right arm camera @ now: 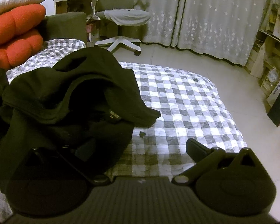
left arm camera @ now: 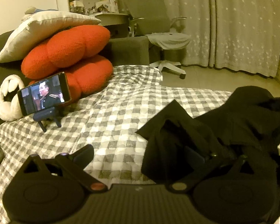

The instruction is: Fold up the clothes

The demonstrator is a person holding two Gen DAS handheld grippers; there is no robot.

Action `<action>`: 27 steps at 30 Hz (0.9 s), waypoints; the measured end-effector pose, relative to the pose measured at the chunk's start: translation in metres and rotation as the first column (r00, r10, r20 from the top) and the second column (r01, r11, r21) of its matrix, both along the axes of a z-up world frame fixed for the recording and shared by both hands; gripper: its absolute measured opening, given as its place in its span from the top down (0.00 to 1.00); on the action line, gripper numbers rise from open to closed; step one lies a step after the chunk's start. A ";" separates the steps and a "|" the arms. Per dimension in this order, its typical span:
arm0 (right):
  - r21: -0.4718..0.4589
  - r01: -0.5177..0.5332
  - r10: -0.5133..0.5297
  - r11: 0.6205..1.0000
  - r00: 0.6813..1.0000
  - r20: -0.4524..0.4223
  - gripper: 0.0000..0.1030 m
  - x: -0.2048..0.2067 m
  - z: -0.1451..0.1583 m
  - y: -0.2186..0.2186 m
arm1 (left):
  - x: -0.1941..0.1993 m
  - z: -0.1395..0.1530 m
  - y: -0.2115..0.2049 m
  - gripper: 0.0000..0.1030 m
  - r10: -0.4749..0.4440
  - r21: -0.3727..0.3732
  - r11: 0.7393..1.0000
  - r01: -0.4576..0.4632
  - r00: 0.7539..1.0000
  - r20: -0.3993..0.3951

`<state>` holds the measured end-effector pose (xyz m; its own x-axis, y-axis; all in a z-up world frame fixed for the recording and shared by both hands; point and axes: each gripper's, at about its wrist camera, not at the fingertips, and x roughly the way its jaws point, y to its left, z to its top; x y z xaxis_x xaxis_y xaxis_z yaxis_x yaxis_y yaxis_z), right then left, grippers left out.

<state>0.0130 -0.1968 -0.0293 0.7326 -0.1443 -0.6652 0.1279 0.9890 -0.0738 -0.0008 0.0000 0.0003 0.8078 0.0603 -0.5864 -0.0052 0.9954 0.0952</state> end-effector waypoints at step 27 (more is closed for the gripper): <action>-0.002 -0.019 0.019 1.000 1.000 0.019 0.00 -0.006 0.004 -0.002 | -0.006 -0.005 -0.006 0.00 -0.037 0.027 0.999 0.037 0.999 -0.010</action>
<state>0.0070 -0.1988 -0.0252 0.7477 -0.1318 -0.6508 0.1106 0.9911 -0.0737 -0.0071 -0.0056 -0.0043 0.8041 0.0460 -0.5927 0.0329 0.9920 0.1217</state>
